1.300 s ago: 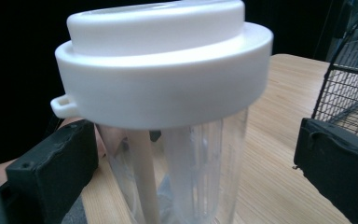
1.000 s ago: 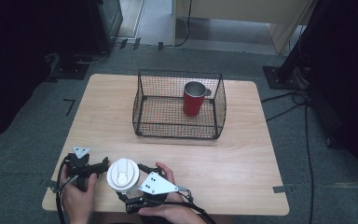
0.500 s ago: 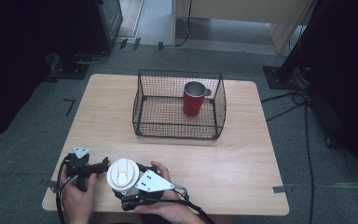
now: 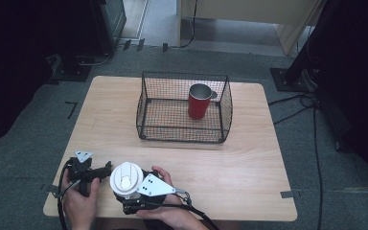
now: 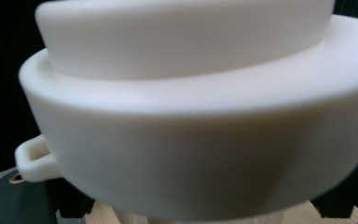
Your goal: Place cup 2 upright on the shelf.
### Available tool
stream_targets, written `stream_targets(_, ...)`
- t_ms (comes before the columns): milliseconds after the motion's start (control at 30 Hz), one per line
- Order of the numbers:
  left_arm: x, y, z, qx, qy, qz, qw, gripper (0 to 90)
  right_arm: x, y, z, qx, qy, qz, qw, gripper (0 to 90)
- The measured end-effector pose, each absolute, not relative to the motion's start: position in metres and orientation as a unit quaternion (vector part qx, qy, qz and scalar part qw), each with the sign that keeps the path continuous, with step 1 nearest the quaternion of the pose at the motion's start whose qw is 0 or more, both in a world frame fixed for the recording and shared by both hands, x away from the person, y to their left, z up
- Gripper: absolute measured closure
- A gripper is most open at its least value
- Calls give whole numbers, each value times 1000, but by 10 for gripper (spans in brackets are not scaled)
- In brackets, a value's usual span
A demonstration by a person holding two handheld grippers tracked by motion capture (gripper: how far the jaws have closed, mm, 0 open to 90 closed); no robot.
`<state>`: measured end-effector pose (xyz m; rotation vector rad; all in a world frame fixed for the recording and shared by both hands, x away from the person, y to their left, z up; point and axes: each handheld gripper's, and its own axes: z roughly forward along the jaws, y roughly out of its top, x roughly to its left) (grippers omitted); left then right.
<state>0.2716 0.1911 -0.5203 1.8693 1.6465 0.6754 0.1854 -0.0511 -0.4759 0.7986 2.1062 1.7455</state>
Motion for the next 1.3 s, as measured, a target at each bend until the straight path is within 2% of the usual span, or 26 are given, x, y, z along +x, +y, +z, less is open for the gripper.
stream_targets(200, 272, 191, -520, 696, 614, 251, 277, 0, 186, -54, -473, 283, 720, 612, 162, 161)
stream_targets(1300, 272, 191, -520, 696, 613, 251, 277, 0, 195, -73, -459, 305, 695, 624, 188, 162)
